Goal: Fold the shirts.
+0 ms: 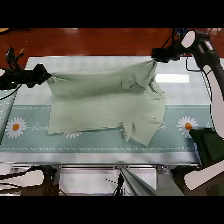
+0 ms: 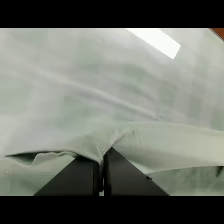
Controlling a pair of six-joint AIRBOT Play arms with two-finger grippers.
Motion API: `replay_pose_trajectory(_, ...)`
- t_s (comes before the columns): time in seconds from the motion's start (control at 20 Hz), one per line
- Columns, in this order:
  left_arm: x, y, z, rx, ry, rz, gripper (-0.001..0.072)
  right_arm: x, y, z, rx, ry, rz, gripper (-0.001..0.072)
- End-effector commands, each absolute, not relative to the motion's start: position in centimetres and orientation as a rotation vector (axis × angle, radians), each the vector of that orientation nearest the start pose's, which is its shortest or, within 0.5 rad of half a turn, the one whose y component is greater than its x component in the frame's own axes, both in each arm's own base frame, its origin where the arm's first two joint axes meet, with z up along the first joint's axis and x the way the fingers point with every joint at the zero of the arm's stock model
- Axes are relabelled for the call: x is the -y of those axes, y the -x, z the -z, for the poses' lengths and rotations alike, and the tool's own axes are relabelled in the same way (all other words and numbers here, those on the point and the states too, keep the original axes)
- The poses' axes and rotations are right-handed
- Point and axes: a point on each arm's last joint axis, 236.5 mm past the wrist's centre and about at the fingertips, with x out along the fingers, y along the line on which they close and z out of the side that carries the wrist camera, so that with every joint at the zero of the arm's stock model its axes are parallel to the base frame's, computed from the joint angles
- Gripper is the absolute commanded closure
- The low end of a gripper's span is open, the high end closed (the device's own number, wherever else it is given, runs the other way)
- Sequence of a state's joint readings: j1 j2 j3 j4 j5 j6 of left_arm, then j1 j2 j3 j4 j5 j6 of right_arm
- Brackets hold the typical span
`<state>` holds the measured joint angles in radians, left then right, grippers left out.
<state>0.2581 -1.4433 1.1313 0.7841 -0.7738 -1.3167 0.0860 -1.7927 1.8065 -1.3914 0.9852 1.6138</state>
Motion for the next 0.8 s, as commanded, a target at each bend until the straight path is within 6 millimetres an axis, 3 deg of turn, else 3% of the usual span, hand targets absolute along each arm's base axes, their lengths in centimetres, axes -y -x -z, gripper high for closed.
replay_pose_trajectory(0.0, -1.0, -49.3, 1.1, -0.9, 0.682, 0.057, 0.068, -8.4, -56.7, -0.6, -1.054, -0.185, -0.124, 0.0683)
replay_pose_trajectory(0.1, -0.5, -48.3, 1.2, -0.943, 0.654, 0.108, 0.068, -8.0, -55.4, -1.0, -1.098, -0.166, -0.124, 0.0683)
replay_pose_trajectory(0.25, 1.0, -44.8, 0.9, -1.102, 0.699, 0.223, 0.068, -6.7, -51.3, -1.7, -1.237, -0.095, -0.108, 0.0683)
replay_pose_trajectory(0.35, 0.9, -42.5, 1.8, -1.193, 0.652, 0.269, 0.0681, -7.0, -48.8, -1.3, -1.339, -0.09, -0.114, 0.0682)
replay_pose_trajectory(0.6, 1.0, -41.1, 4.9, -1.325, 0.725, 0.199, 0.0677, -9.3, -47.4, 1.4, -1.395, -0.117, -0.11, 0.0681)
replay_pose_trajectory(0.65, 1.1, -41.0, 5.1, -1.334, 0.731, 0.199, 0.0608, -9.4, -47.0, 2.0, -1.411, -0.114, -0.109, 0.0664)
replay_pose_trajectory(0.75, 0.9, -40.7, 4.7, -1.341, 0.73, 0.207, 0.0252, -8.6, -46.5, 2.1, -1.425, -0.058, -0.122, 0.0415)
